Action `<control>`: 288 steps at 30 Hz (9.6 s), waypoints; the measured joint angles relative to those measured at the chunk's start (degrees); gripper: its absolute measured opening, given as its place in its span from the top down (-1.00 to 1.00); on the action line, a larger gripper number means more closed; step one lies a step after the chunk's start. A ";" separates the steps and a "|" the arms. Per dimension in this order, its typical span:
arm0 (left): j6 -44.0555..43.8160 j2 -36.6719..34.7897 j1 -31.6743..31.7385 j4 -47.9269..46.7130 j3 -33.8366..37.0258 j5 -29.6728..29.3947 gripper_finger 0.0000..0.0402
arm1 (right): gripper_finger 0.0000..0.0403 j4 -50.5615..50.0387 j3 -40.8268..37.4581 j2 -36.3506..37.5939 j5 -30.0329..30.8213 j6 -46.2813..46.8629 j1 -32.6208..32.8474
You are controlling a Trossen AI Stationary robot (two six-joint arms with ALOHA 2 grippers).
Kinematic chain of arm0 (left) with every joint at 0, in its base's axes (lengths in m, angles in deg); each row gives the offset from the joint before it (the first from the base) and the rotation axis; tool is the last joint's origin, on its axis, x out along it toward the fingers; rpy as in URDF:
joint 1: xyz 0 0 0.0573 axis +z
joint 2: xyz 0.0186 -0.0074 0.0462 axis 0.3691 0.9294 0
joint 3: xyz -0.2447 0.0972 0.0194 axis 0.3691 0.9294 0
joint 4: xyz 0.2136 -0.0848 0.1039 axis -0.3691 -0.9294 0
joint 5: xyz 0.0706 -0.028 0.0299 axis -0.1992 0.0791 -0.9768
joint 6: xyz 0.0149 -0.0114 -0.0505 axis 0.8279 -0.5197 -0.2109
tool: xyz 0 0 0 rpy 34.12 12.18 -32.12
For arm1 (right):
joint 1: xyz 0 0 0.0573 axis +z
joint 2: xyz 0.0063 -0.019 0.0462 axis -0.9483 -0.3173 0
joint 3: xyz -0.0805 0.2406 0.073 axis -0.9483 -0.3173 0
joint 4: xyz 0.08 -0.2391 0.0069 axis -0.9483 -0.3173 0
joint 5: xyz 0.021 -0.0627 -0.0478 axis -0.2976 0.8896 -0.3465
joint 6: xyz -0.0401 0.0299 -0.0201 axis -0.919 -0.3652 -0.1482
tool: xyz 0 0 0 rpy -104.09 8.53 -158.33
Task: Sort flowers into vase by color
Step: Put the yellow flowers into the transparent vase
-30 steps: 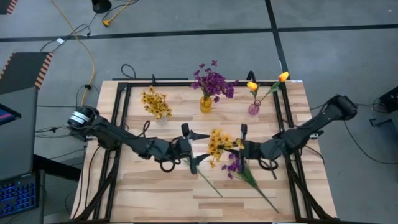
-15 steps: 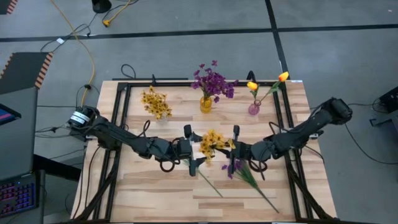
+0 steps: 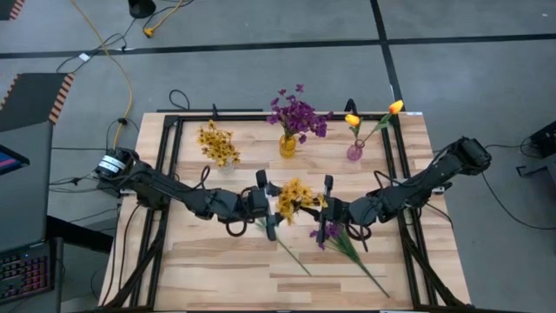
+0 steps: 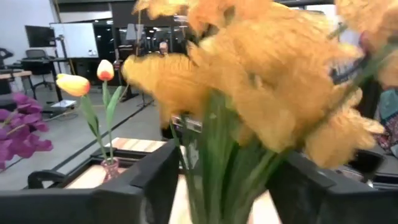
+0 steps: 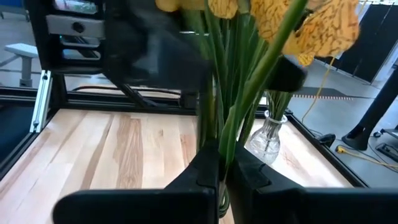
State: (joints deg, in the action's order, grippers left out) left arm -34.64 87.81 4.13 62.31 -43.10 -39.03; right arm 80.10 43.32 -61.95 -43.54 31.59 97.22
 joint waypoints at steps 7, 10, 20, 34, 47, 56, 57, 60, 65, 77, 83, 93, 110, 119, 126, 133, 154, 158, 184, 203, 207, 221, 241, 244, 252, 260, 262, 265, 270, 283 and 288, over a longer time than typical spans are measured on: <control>-0.04 0.00 0.29 0.06 0.00 0.03 0.53 | 0.78 -0.03 0.00 -0.02 0.02 0.21 0.00; 0.70 0.00 0.31 0.08 0.00 0.03 0.74 | 0.77 -0.07 0.00 0.00 0.02 2.13 -0.02; 2.43 -0.09 0.29 -0.03 0.00 0.01 0.94 | 0.46 -0.16 0.00 0.00 -0.01 2.56 -0.06; 9.43 -8.48 -4.45 -8.01 0.00 -9.96 0.97 | -0.21 -0.44 0.00 0.00 -0.14 2.59 -0.35; 11.18 -26.20 -16.25 -25.34 0.00 -30.82 0.97 | -0.21 -2.45 0.00 0.02 -0.12 2.61 -0.35; 0.68 -32.43 -27.83 -42.62 0.00 -55.81 0.97 | -0.21 -2.74 0.00 0.02 -0.12 2.59 -0.35; -3.35 -32.82 -29.35 -46.81 0.00 -58.87 0.97 | -0.21 -2.94 0.00 0.02 -0.12 2.60 -0.35; -19.01 -34.16 -32.78 -62.38 0.00 -60.90 0.97 | -0.21 -3.03 0.00 0.02 -0.11 2.59 -0.36; -45.61 -36.03 -33.14 -84.79 0.00 -61.03 0.97 | -0.21 -3.33 0.00 0.02 -0.09 2.60 -0.35; -61.49 -42.34 -25.01 -105.88 0.00 -61.23 0.97 | -0.21 -4.53 0.00 0.02 -0.09 2.59 -0.36; -65.00 -46.62 -22.62 -114.35 0.00 -61.21 0.97 | -0.21 -4.53 0.00 0.02 -0.09 2.59 -0.37; -74.80 -49.40 -15.82 -125.34 0.00 -61.06 0.97 | -0.21 -4.52 0.00 0.02 -0.07 2.59 -0.37; -89.45 -49.29 -2.14 -121.78 8.95 -60.91 0.97 | -0.21 -4.49 0.00 0.02 -0.07 2.57 -0.37; -89.23 -49.31 -0.60 -114.95 10.34 -61.01 0.97 | -0.21 -4.49 0.00 0.02 -0.07 2.56 -0.89; -88.59 -49.31 0.54 -112.14 10.32 -61.06 0.97 | -0.21 -4.51 0.00 0.02 -0.05 2.56 -1.55; -87.86 -49.29 1.97 -107.90 10.32 -61.14 0.97 | -0.21 -4.51 0.00 0.02 -0.05 2.56 -1.55; -85.32 -44.31 7.92 -102.33 10.29 -61.28 0.97 | -0.21 -4.53 0.00 0.02 -0.05 2.56 -1.55; -85.80 -41.55 8.70 -102.32 10.29 -61.36 0.97 | -0.21 -4.55 0.00 0.02 -0.05 2.56 -1.55; -79.11 -32.79 8.68 -94.85 10.25 -59.03 0.94 | -0.21 -4.97 0.00 0.02 -0.05 2.56 -1.55; -74.71 -32.81 8.68 -94.89 10.25 -51.32 0.86 | -0.21 -4.99 0.00 0.02 -0.05 2.56 -1.55; -72.33 -32.81 8.68 -94.87 10.25 -48.46 0.85 | -0.21 -5.00 0.00 0.02 -0.05 2.56 -1.55; -70.96 -32.81 8.68 -94.88 10.27 -47.54 0.38 | -0.21 -5.01 0.00 0.02 -0.05 2.56 -1.55; -55.97 -32.83 8.68 -95.11 3.75 -36.91 0.13 | -0.21 -4.99 0.00 0.02 -0.07 2.56 -1.55; -55.71 -32.83 8.66 -95.15 3.74 -36.88 0.13 | -0.21 -5.01 0.00 0.02 -0.05 2.56 -1.55; -52.50 -33.39 8.68 -95.61 3.70 -35.28 0.13 | -0.21 -5.01 0.00 0.02 -0.06 2.56 -1.55; -51.75 -35.04 8.58 -96.87 3.67 -29.96 0.13 | -0.21 -5.28 0.02 0.02 -0.05 2.59 -1.55; -50.11 -35.90 8.58 -97.10 3.67 -27.54 0.13 | -0.21 -5.49 0.02 0.02 -0.05 2.59 -1.55; -49.33 -37.07 8.58 -96.60 3.67 -24.91 0.13 | -0.21 -5.54 0.02 0.01 -0.05 2.59 -1.55; -49.37 -39.65 8.58 -96.08 3.67 -23.43 0.13 | -0.21 -5.54 0.02 0.02 -0.03 2.59 -1.55; -48.81 -46.38 8.60 -95.91 3.69 -16.17 0.13 | -0.21 -5.52 0.02 0.02 -0.03 2.59 -1.55; -48.46 -46.83 8.60 -95.62 3.69 -18.63 0.13 | -0.21 -5.51 0.02 0.02 -0.03 2.59 -1.55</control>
State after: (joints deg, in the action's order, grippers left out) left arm -83.10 40.99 12.73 -33.31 -39.41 -57.66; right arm 74.58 43.34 -61.93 -43.56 34.17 95.67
